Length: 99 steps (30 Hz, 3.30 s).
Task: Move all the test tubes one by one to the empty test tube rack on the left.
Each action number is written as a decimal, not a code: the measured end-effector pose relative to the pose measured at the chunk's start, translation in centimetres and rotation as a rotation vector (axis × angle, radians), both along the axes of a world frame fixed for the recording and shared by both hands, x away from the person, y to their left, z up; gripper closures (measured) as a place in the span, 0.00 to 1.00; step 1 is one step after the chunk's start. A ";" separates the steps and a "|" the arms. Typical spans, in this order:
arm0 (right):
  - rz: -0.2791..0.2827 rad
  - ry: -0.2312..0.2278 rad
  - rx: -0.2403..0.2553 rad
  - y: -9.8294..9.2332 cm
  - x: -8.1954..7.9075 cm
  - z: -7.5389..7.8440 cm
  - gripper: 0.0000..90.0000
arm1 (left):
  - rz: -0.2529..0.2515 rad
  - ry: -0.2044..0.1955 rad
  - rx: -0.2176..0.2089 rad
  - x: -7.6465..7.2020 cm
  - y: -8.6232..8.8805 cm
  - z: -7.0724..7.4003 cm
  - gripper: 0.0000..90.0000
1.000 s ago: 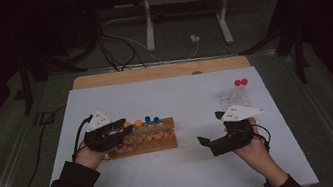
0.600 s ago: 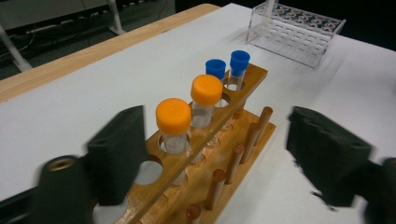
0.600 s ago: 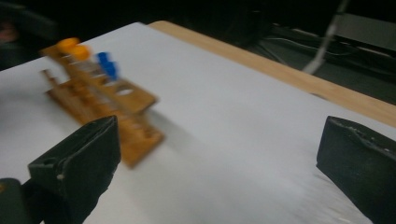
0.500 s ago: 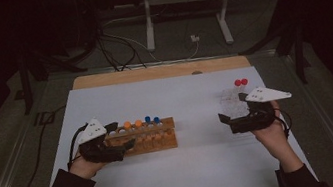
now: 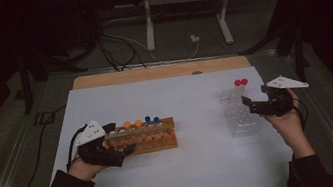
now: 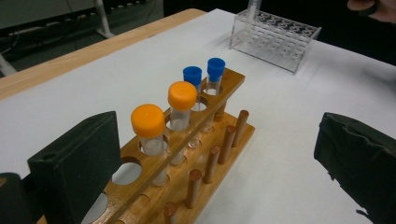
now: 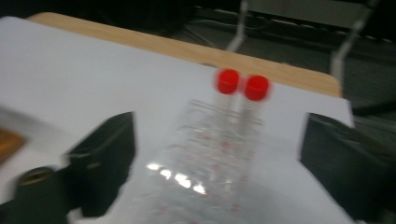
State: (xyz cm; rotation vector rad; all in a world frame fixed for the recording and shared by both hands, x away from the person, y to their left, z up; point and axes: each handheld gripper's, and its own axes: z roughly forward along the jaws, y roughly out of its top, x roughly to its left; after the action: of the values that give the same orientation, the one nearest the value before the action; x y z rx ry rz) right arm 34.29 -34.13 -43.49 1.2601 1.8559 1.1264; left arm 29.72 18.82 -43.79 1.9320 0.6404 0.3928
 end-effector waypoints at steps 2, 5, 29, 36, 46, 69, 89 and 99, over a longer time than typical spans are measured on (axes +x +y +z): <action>-0.012 0.016 0.001 -0.4 0.7 -0.6 0.27 | 0.002 -0.004 -0.005 0.0 0.1 0.1 0.02; -0.021 0.041 0.002 -0.9 1.6 -1.5 0.38 | 0.000 -0.001 -0.011 0.0 0.2 0.1 0.02; -0.063 0.127 0.021 -0.6 6.3 -4.0 0.76 | 0.025 0.008 0.000 0.0 0.5 -0.4 0.02; -0.061 0.127 0.014 -0.6 6.6 -4.0 0.76 | 0.024 0.013 -0.007 0.1 0.6 -0.4 0.02; -0.064 0.107 0.000 -0.2 6.5 -3.8 0.83 | 0.026 0.011 -0.018 0.1 0.8 -0.3 0.02; -0.044 -0.006 -0.037 0.1 2.8 1.2 0.83 | 0.002 0.013 -0.010 -0.1 0.3 0.0 0.02; 0.205 0.016 -0.057 6.1 -0.4 1.9 0.84 | -0.047 -0.002 -0.012 -0.5 -0.9 1.0 0.02; 0.319 0.042 -0.086 9.4 -1.9 0.7 0.83 | -0.084 0.005 -0.018 -0.3 -2.2 1.5 0.02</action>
State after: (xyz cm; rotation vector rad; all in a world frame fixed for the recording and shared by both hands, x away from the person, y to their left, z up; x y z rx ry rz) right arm 32.37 -24.75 -42.77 0.9687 2.1676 1.1736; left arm 29.37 16.59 -42.27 1.9361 0.5621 0.3285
